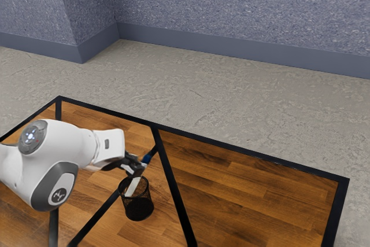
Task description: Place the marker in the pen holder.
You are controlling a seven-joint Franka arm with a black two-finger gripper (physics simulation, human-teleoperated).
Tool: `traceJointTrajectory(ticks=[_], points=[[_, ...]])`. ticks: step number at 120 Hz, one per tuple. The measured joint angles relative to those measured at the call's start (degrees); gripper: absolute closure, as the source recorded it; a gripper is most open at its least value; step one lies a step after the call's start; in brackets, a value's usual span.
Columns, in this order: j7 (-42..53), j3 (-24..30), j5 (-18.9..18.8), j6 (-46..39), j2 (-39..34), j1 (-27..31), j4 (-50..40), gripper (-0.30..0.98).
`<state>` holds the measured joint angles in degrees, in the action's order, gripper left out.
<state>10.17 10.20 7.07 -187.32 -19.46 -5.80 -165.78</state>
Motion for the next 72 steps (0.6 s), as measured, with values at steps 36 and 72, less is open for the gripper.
traceJointTrajectory(ticks=[36,72], points=[[-0.25,-8.21,-0.31,21.84,3.74,0.25,18.55,0.12],[-2.24,-16.43,-6.11,73.77,22.43,3.39,69.39,0.03]])
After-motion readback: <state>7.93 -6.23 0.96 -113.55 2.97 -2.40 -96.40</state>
